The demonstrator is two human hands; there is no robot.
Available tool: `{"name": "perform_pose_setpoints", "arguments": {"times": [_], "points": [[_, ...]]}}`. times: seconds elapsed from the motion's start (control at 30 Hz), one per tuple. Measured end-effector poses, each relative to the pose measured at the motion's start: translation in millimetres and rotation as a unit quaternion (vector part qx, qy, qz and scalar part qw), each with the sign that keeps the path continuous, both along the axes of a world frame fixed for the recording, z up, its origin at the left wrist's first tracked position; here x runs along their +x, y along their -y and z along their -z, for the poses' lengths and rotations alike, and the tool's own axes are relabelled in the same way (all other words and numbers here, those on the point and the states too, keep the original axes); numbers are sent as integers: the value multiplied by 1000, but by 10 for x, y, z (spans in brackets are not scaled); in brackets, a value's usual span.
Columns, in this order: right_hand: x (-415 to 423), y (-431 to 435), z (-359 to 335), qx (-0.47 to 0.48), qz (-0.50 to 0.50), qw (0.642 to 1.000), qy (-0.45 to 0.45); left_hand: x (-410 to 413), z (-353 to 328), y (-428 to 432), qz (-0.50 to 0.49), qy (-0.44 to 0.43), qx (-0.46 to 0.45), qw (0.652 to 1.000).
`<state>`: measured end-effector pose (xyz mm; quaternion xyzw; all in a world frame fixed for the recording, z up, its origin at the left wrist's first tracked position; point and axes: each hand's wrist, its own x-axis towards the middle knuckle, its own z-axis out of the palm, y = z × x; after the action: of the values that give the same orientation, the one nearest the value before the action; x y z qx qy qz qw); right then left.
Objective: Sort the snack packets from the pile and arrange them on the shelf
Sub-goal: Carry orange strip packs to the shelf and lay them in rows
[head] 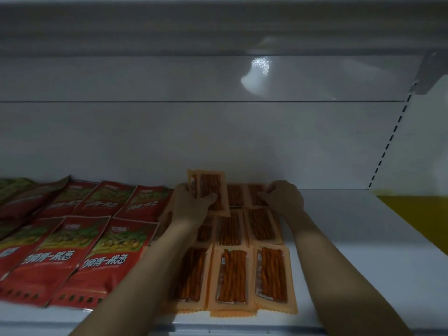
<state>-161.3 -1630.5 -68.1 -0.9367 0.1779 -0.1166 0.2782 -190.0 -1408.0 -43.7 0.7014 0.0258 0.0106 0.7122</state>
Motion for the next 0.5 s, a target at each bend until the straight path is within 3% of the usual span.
{"name": "perform_pose_setpoints", "arguments": {"times": [0.1, 0.23, 0.37, 0.5], "points": [[-26, -52, -55, -25, 2, 1000, 17, -1, 18, -35, -3, -2, -1, 1000], [-141, -302, -366, 65, -64, 988, 124, 5, 7, -126, -10, -3, -10, 1000], [-315, -745, -623, 239, -233, 941, 55, -47, -107, -223, -11, 30, 2, 999], [-355, -1002, -689, 243, -277, 926, 80, -116, -220, -356, -13, 56, -24, 998]]}}
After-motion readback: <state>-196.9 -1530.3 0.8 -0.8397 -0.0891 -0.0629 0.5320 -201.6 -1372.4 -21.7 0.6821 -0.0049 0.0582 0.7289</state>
